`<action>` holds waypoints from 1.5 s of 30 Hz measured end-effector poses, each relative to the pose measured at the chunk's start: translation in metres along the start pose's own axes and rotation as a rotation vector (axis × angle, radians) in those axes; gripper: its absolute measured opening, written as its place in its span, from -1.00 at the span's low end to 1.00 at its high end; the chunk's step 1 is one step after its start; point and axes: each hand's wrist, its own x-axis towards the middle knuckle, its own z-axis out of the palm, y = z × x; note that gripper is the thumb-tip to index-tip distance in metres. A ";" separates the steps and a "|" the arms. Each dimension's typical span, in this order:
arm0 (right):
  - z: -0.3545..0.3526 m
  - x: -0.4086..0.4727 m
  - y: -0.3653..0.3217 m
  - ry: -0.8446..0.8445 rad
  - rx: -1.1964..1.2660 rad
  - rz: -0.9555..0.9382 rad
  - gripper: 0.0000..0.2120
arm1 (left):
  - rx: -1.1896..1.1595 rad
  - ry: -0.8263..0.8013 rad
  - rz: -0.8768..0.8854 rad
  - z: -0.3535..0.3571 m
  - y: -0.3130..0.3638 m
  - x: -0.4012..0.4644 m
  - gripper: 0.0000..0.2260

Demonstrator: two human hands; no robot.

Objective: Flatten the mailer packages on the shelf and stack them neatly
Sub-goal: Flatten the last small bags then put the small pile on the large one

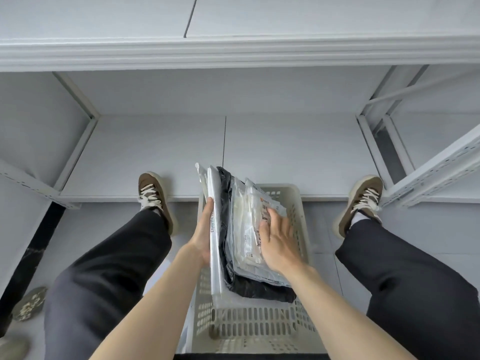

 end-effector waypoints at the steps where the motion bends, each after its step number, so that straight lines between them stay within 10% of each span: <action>1: 0.005 0.007 0.008 -0.004 0.007 0.024 -0.53 | 0.006 0.021 -0.018 -0.001 -0.004 0.009 -0.30; 12: 0.058 0.033 0.064 -0.130 -0.004 0.207 -0.53 | -0.009 0.091 -0.212 -0.034 -0.058 0.066 -0.27; 21: 0.101 0.063 0.097 -0.128 -0.034 0.112 -0.52 | 0.024 0.123 -0.236 -0.057 -0.082 0.092 -0.66; 35: 0.157 0.063 0.084 0.065 -0.322 0.096 -0.48 | 0.259 0.264 -0.349 -0.095 -0.102 0.137 -0.91; 45: 0.174 0.037 0.070 0.395 -0.317 -0.175 -0.55 | 0.178 0.199 -0.223 -0.122 -0.115 0.164 -0.63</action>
